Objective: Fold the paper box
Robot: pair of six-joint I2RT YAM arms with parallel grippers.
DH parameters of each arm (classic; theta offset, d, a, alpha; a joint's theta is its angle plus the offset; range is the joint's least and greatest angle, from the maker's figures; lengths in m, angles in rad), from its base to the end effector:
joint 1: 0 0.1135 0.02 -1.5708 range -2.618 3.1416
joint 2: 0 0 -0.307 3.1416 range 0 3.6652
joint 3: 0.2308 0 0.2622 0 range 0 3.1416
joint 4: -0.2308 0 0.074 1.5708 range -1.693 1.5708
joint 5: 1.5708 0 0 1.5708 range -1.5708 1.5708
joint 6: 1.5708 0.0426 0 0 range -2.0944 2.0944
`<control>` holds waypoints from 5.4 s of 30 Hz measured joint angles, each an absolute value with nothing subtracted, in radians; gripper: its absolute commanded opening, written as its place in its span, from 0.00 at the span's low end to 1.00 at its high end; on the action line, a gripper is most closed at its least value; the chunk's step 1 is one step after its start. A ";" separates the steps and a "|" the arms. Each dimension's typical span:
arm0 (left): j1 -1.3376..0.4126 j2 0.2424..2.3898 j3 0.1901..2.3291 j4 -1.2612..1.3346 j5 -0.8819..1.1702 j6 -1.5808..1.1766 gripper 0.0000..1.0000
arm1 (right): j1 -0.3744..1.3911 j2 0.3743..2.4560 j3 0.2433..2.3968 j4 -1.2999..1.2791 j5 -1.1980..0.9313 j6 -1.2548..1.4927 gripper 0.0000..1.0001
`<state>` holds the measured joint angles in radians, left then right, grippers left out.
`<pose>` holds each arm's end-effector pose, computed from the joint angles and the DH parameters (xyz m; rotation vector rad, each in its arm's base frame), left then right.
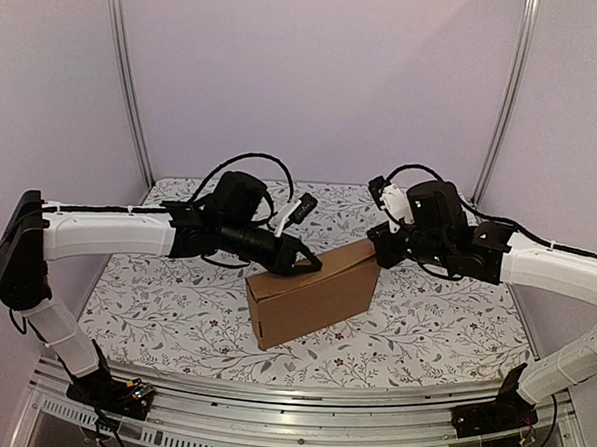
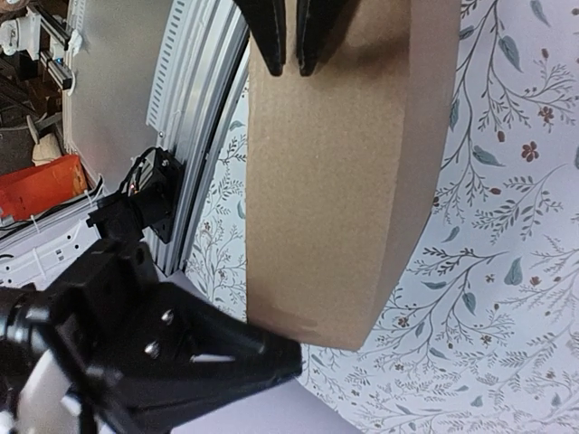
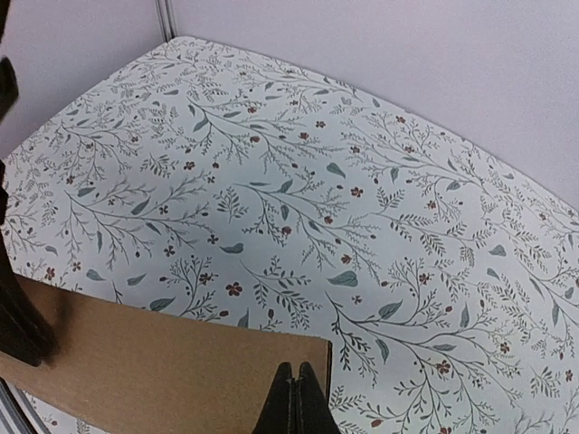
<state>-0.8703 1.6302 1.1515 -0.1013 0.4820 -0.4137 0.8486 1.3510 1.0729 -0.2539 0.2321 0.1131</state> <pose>0.2336 -0.3077 0.2944 0.8300 2.2027 -1.2143 0.2152 0.2295 0.3422 -0.6245 2.0103 0.3384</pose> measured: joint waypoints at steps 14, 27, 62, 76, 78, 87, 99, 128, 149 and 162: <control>-0.870 1.629 1.143 -0.093 0.477 -0.412 0.05 | 0.842 1.258 0.842 -0.087 0.220 0.228 0.00; -0.870 1.627 1.145 -0.094 0.480 -0.412 0.06 | 0.842 1.275 1.010 -0.113 0.073 0.238 0.00; -0.870 1.136 0.860 -0.145 0.443 -0.442 0.13 | 0.844 1.391 0.802 0.208 0.065 0.318 0.00; -0.870 1.193 0.639 0.168 0.520 -0.491 0.10 | 0.844 1.387 0.799 0.207 0.057 0.337 0.00; -0.870 1.182 0.651 0.131 0.516 -0.476 0.13 | 0.844 1.386 0.799 0.206 0.057 0.337 0.00; -0.870 1.122 0.809 -0.072 0.455 -0.403 0.21 | 0.844 1.338 0.800 0.136 0.043 0.341 0.00; -0.860 1.137 0.960 -0.201 0.282 -0.366 0.21 | 0.887 1.072 0.806 -0.147 0.048 0.356 0.00; -0.646 1.669 1.147 -0.091 0.596 -0.498 0.00 | 1.075 1.554 0.408 0.484 0.338 1.180 0.00; -0.736 1.618 1.129 -0.182 0.611 -0.479 0.01 | 1.092 2.023 0.752 0.776 0.272 1.350 0.00; -0.739 1.548 1.083 -0.208 0.517 -0.463 0.02 | 0.962 2.035 0.788 0.720 0.233 1.203 0.00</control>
<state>-0.7395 1.5482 1.0828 -0.2077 0.5175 -0.4625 0.9615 2.0350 0.7883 0.7204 0.2333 1.2026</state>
